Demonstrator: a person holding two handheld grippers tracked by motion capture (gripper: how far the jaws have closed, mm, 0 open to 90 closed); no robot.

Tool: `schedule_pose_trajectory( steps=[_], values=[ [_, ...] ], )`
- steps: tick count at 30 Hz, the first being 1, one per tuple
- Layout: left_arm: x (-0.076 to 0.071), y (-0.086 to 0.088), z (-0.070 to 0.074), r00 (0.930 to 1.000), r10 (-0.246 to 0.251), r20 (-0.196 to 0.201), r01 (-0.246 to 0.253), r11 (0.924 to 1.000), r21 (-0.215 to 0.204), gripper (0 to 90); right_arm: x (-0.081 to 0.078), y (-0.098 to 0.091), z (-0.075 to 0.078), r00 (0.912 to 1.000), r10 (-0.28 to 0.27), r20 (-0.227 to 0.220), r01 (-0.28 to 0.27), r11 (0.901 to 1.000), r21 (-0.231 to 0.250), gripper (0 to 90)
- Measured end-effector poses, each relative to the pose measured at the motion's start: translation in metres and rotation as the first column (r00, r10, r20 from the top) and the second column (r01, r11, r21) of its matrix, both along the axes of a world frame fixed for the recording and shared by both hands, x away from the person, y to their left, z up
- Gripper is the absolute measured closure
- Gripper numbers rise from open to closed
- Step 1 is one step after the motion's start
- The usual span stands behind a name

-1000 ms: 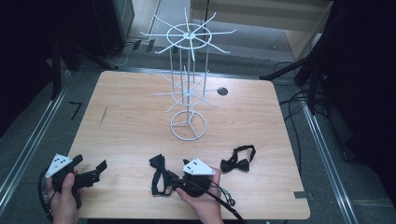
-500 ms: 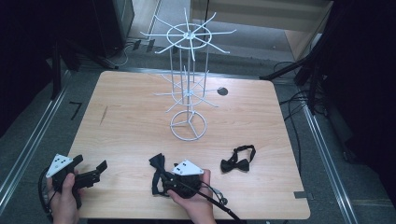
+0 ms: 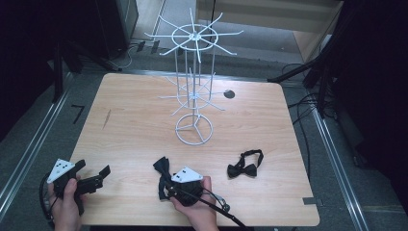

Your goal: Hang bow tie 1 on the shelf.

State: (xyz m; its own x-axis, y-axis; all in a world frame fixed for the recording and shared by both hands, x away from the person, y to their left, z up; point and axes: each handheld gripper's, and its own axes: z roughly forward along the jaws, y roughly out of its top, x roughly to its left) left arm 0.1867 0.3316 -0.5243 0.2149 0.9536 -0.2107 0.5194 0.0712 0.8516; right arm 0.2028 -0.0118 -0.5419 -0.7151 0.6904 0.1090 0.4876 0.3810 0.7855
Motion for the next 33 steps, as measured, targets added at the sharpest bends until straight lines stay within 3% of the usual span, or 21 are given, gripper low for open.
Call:
schedule_pose_trajectory(
  steps=[7,13,17,20,33],
  values=[
    [0.0,0.0,0.0,1.0,0.001,0.001,-0.001,1.0,0.0,0.0,-0.004,-0.002,0.0,0.9988,0.024,0.043,-0.023,0.9995,-0.023,77.5],
    [0.0,0.0,0.0,1.0,0.0,0.0,0.0,1.0,-0.002,0.0,-0.006,-0.007,0.003,0.9968,0.009,0.08,-0.01,0.9999,0.005,80.0],
    [0.0,0.0,0.0,1.0,-0.001,0.002,0.001,1.0,-0.001,0.0,-0.007,-0.014,0.011,0.9922,-0.003,0.125,-0.001,0.9994,0.034,80.8],
    [0.0,0.0,0.0,1.0,0.0,0.0,0.0,1.0,0.0,0.0,-0.007,-0.018,0.016,0.991,-0.013,0.133,0.007,0.9987,0.051,80.9],
    [0.0,0.0,0.0,1.0,0.0,0.0,0.0,1.0,0.001,0.0,-0.005,-0.04,0.042,0.9726,-0.063,0.224,0.038,0.9931,0.111,80.9]
  ],
)
